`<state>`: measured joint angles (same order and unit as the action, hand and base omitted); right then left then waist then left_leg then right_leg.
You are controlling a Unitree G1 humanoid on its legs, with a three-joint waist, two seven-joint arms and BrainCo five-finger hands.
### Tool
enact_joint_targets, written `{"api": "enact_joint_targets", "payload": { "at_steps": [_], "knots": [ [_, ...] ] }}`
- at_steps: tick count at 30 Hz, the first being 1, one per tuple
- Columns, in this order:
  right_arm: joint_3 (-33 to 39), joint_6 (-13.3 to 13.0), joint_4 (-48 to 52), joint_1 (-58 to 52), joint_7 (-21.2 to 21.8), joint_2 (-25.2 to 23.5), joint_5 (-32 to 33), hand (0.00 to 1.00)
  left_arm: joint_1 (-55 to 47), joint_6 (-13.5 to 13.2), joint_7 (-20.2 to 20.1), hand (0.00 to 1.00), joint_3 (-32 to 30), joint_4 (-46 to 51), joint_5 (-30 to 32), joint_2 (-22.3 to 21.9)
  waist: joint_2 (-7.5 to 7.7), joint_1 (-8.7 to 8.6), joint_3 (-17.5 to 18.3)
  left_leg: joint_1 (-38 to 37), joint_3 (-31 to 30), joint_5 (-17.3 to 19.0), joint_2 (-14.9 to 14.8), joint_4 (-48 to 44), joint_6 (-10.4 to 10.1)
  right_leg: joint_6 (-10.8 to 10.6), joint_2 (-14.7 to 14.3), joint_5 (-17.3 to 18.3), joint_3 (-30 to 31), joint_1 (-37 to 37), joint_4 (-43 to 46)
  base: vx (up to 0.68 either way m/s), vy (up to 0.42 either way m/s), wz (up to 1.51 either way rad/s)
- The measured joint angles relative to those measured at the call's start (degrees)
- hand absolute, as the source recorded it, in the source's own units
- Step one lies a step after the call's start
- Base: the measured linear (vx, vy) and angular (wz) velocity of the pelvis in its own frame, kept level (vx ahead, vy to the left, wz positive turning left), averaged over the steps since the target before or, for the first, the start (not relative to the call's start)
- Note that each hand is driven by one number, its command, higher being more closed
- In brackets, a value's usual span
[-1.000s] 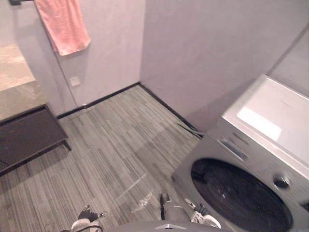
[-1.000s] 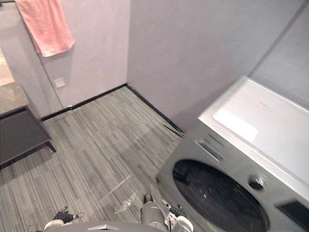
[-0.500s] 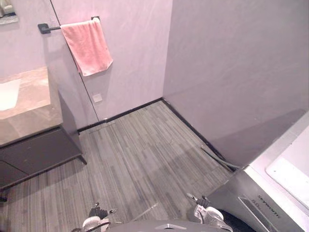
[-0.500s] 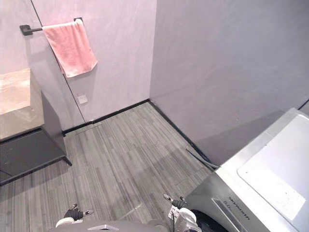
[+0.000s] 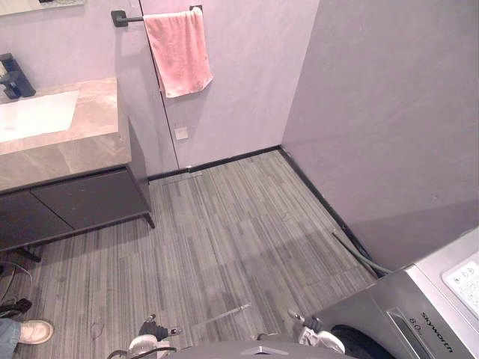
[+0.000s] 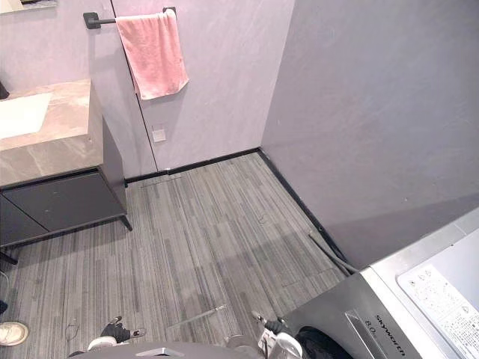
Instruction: Pick up the laundry basket with both hands and put the clothes into the washing machine.
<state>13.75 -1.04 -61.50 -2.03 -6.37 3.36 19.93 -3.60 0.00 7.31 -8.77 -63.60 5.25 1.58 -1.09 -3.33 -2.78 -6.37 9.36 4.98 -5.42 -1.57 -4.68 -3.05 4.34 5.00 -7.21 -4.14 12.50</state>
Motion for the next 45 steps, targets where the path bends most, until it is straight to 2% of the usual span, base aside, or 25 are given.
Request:
{"api": "enact_joint_targets", "payload": {
  "at_steps": [8,11,12,13,15,16,18,19,20,21,23,24,27,29,31,32,34,38,39,40,41,42,45],
  "knots": [
    [-2.56,0.02,-0.22,0.15,0.00,0.41,-1.51,0.00,0.18,-0.01,0.01,0.00,0.98,-0.06,0.12,0.10,0.98,0.12,-0.47,-0.62,2.45,0.02,0.19,0.70,-0.04,-0.13,-0.42,-0.54,2.67,-1.64,1.26,-0.01,0.001,-0.16],
    [-4.10,-0.05,0.48,0.53,-0.02,0.08,-1.90,0.00,0.91,-0.03,0.00,0.00,1.01,0.09,0.17,0.25,2.39,-0.04,-1.92,-0.66,3.51,0.89,1.16,-0.74,0.46,-2.44,1.09,1.05,4.29,-4.13,6.93,-0.02,0.027,-0.18],
    [-4.16,-0.06,1.75,0.37,-0.03,-0.29,-1.86,0.00,1.34,-0.03,0.01,0.00,1.00,0.06,0.42,0.53,2.30,-0.17,-2.59,-0.69,3.20,1.71,0.96,-1.51,0.73,-2.79,1.34,1.27,5.55,-4.72,9.68,-0.06,0.030,0.14],
    [-4.40,-0.22,2.45,-0.07,-0.01,-0.49,-1.86,0.00,1.36,-0.05,0.01,0.00,0.84,0.10,0.56,0.63,1.83,0.12,-2.98,-0.61,3.03,1.98,0.55,-1.68,1.09,-2.70,1.40,1.18,7.75,-5.97,12.19,-0.06,0.038,0.26],
    [-4.53,-0.23,3.40,-0.02,-0.01,-0.56,-1.87,0.00,1.38,-0.03,0.03,0.00,0.17,0.15,0.63,0.64,2.02,0.16,-3.00,-0.63,1.95,1.92,-0.42,-2.24,1.03,-0.53,1.28,2.10,9.71,-7.37,16.51,-0.01,-0.010,0.33],
    [-4.55,-0.27,4.54,-0.62,0.03,-0.58,-1.88,0.00,1.37,-0.03,0.07,0.00,-0.14,0.26,0.60,0.61,2.01,0.22,-3.00,-0.47,1.27,1.90,-0.89,-2.48,0.80,0.54,1.91,3.30,10.44,-8.01,19.63,0.02,-0.113,0.44],
    [-4.59,-0.36,4.80,-1.43,0.02,-0.57,-1.88,0.00,1.16,-0.02,0.11,0.00,-0.17,0.77,0.60,0.62,2.04,0.64,-2.91,-0.54,-0.34,2.28,-2.57,-3.40,-1.07,0.71,5.46,3.86,12.10,-7.63,21.75,0.03,-0.212,0.32],
    [-4.65,-0.34,4.80,-1.33,0.02,-0.54,-1.99,0.00,1.12,-0.01,0.13,0.00,-0.23,1.03,0.61,0.62,2.12,0.96,-2.87,-0.59,-0.24,2.35,-3.03,-3.51,-1.93,0.85,6.30,3.48,12.71,-7.59,20.97,0.06,-0.297,0.00],
    [-4.81,-0.23,4.50,-1.57,0.01,-0.61,-2.24,0.00,0.98,-0.02,0.19,0.00,-0.28,1.14,0.63,0.82,2.85,1.22,-2.12,-0.44,-0.20,2.13,-3.59,-3.34,-3.73,-1.39,7.49,0.84,13.59,-6.90,17.46,0.08,-0.344,-0.09],
    [-4.94,0.06,4.26,-1.70,0.01,-0.54,-2.31,0.00,0.98,-0.01,0.21,0.00,-0.17,0.57,0.65,0.89,3.11,1.17,-0.96,-0.29,-0.43,1.59,-4.90,-2.72,-4.72,-4.65,6.06,2.85,12.65,-5.03,13.58,0.11,-0.343,-0.17],
    [-6.16,0.21,3.98,-0.55,0.02,0.51,-2.41,0.00,1.33,-0.02,0.15,0.00,0.38,-0.27,0.66,0.35,1.22,1.59,-0.25,0.66,0.04,0.16,-6.75,-1.27,-4.39,-6.23,3.50,4.10,12.22,-4.09,7.27,0.10,-0.313,-0.40],
    [-7.04,0.59,3.61,0.46,0.28,1.67,-2.70,0.00,1.85,0.18,0.19,0.00,1.32,-0.86,0.87,-0.27,0.12,1.13,-0.69,1.45,-0.07,-0.98,-7.96,-1.28,-4.23,-5.82,1.94,3.27,12.10,-3.86,5.17,0.03,-0.278,-0.29],
    [-9.24,2.07,1.79,0.63,2.48,3.11,-4.63,0.00,1.82,0.23,0.46,0.00,2.53,-1.18,1.28,-0.59,-0.73,1.25,-0.13,1.44,-0.50,-2.98,-9.05,-2.45,-4.87,-5.00,1.08,2.55,11.05,-1.46,2.89,0.01,-0.150,0.10],
    [-9.23,1.95,1.82,0.58,2.29,3.29,-4.64,0.00,1.76,0.23,0.79,0.00,2.65,-1.11,1.08,-0.39,-0.71,1.35,-0.11,1.63,-1.61,-2.71,-9.52,-2.98,-5.26,-4.95,0.92,2.13,9.99,-0.49,1.75,-0.04,-0.029,0.26],
    [-9.24,1.40,1.85,0.55,2.10,3.29,-4.55,0.00,1.74,0.23,1.07,0.00,2.70,-0.84,1.05,0.07,-0.72,1.22,-0.10,3.65,-2.09,-1.51,-10.52,-4.62,-6.87,-4.78,0.30,1.53,8.80,-0.64,1.13,-0.08,0.010,0.35],
    [-9.25,1.08,1.88,0.57,2.04,2.79,-4.51,0.00,1.80,0.23,1.19,0.00,2.86,-0.27,1.07,0.71,-0.29,1.06,-0.37,5.37,-2.82,-1.16,-10.56,-6.09,-6.97,-4.76,0.47,1.50,8.00,-1.13,1.70,-0.12,0.021,0.35],
    [-9.24,0.79,1.94,0.57,2.04,2.03,-4.51,0.00,2.01,0.05,1.23,0.00,3.34,0.57,1.04,1.85,1.25,1.41,-1.30,6.75,-2.72,-1.22,-10.22,-8.10,-6.62,-4.77,1.08,1.77,7.53,-1.74,3.07,-0.16,0.022,0.27],
    [-9.04,0.72,2.09,0.18,2.00,1.93,-4.40,0.00,1.76,0.14,1.18,0.00,4.60,0.24,1.37,2.65,1.39,1.15,-1.15,5.59,-2.70,-3.71,-7.97,-3.86,-4.95,-4.67,2.70,2.79,7.43,-1.64,3.61,-0.17,0.034,0.25],
    [-8.94,0.72,2.03,-0.10,1.98,1.59,-4.37,0.00,2.04,0.14,1.01,0.00,4.39,0.22,1.28,2.61,2.54,0.99,-1.03,6.27,-2.76,-2.55,-6.15,-5.90,-3.46,-4.68,4.37,2.76,7.36,-1.94,3.49,-0.10,0.068,0.22],
    [-8.80,0.71,2.07,-0.24,1.99,1.99,-4.29,0.00,2.15,0.14,0.99,0.00,4.45,0.45,1.30,2.44,2.38,0.94,-1.40,7.86,-2.57,-1.01,-5.15,-9.72,-3.47,-4.71,4.87,2.79,7.54,-1.86,3.37,-0.11,0.115,0.21],
    [-8.37,0.64,2.39,0.04,1.98,2.50,-4.01,0.00,1.77,0.16,1.04,0.00,4.58,0.50,1.27,2.18,1.21,0.50,-1.37,8.79,-1.93,1.00,-4.59,-11.35,-2.80,-4.73,4.87,2.80,8.81,-1.41,2.49,-0.11,0.133,0.08],
    [-8.32,0.68,2.57,-0.21,1.99,2.70,-3.97,0.00,1.15,0.21,1.09,0.00,4.49,0.35,1.30,2.34,0.38,0.03,-0.72,8.51,-1.47,0.48,-3.46,-9.10,-2.09,-4.71,4.89,2.78,11.11,-0.86,0.71,-0.09,0.129,0.08],
    [-7.93,0.63,2.31,-0.23,1.87,1.67,-3.96,0.00,0.59,0.61,1.15,0.00,4.23,-0.07,1.27,2.63,0.99,-0.41,0.43,6.82,-1.82,-2.54,-1.41,-1.82,-2.05,-3.19,5.31,1.82,12.83,0.12,-4.07,-0.03,0.096,0.11]
  ]
}}
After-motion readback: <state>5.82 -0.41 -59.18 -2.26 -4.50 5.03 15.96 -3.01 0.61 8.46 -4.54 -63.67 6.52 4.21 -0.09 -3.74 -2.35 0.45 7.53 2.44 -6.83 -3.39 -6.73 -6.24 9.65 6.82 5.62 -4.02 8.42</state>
